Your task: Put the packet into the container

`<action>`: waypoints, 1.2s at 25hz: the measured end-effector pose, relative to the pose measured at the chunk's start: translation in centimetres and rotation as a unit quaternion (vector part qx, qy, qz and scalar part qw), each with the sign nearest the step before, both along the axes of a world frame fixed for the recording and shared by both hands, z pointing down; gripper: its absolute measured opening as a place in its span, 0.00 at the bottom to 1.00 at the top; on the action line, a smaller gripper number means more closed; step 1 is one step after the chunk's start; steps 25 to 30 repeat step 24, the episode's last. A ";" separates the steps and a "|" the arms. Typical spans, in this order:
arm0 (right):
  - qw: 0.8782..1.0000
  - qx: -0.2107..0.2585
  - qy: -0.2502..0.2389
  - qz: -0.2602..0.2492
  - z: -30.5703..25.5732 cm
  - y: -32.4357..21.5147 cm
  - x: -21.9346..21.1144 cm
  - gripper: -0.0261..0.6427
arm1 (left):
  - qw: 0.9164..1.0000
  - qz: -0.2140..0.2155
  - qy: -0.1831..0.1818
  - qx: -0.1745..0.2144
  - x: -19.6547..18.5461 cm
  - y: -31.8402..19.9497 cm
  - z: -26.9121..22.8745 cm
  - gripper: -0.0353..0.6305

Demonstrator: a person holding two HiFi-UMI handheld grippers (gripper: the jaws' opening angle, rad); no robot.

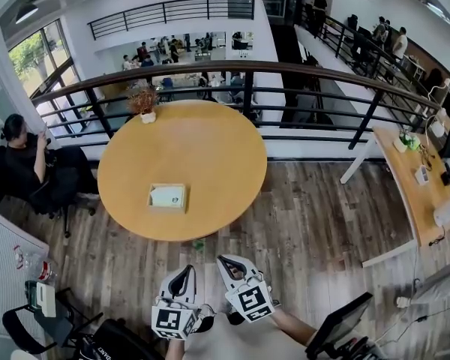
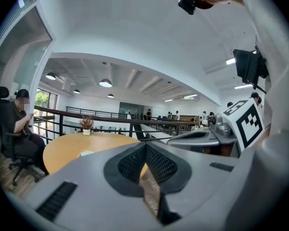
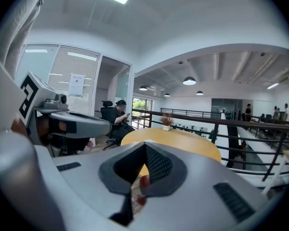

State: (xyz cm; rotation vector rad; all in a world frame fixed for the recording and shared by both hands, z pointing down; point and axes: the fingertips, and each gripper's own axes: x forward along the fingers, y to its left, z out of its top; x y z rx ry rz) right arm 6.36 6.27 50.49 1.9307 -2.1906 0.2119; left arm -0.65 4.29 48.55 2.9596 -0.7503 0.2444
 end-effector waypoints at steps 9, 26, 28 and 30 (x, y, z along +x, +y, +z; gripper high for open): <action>1.000 -0.005 -0.006 0.020 0.3 -1.1 -0.1 0.04 | 1.000 0.004 0.009 0.011 -0.9 -2.0 -0.7 0.06; 1.000 -0.012 0.006 0.024 0.4 -2.1 -1.4 0.04 | 1.000 0.013 0.017 0.011 -2.0 -2.6 -1.2 0.06; 1.000 -0.012 0.006 0.024 0.4 -2.1 -1.4 0.04 | 1.000 0.013 0.017 0.011 -2.0 -2.6 -1.2 0.06; 1.000 -0.012 0.006 0.024 0.4 -2.1 -1.4 0.04 | 1.000 0.013 0.017 0.011 -2.0 -2.6 -1.2 0.06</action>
